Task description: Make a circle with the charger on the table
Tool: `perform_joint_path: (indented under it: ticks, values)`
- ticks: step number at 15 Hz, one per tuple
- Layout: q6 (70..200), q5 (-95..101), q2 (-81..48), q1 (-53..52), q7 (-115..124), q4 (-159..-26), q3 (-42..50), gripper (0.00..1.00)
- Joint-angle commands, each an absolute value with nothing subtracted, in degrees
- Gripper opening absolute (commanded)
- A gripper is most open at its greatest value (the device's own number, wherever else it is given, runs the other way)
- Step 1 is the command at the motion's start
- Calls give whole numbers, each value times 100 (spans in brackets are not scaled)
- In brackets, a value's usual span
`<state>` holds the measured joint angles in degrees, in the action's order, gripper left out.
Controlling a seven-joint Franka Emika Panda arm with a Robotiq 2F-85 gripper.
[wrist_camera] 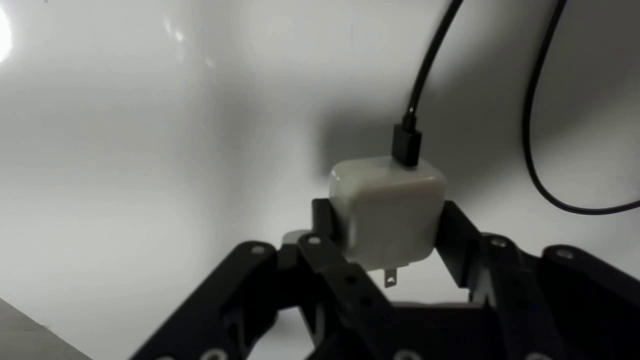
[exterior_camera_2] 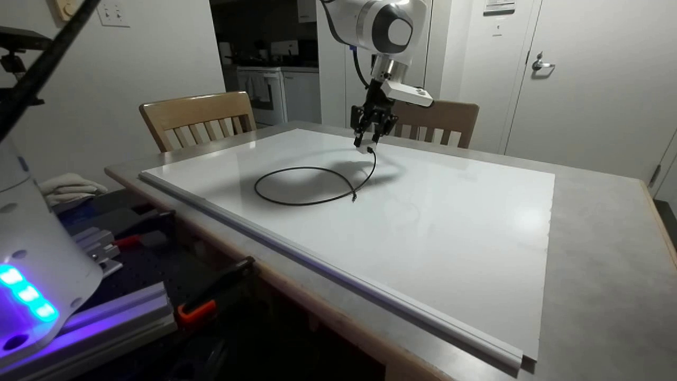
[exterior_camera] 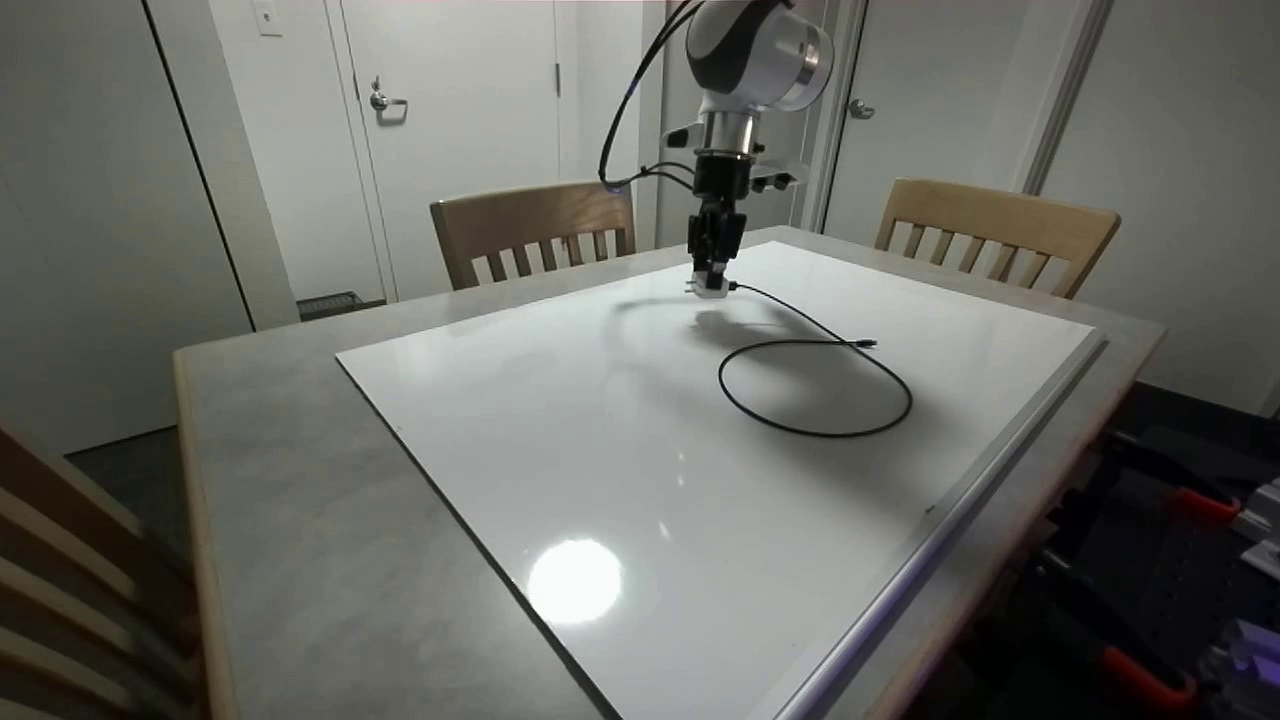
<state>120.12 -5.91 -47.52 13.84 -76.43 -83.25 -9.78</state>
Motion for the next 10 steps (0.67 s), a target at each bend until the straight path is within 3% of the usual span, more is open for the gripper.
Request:
perform_joint_path:
  ticks: [1, 10]
  values:
    - [11557, -467, -4749, 1145, -7905, -8229, -948, 28]
    - [10611, -41, -4962, 552, -9221, -7862, -1020, 28]
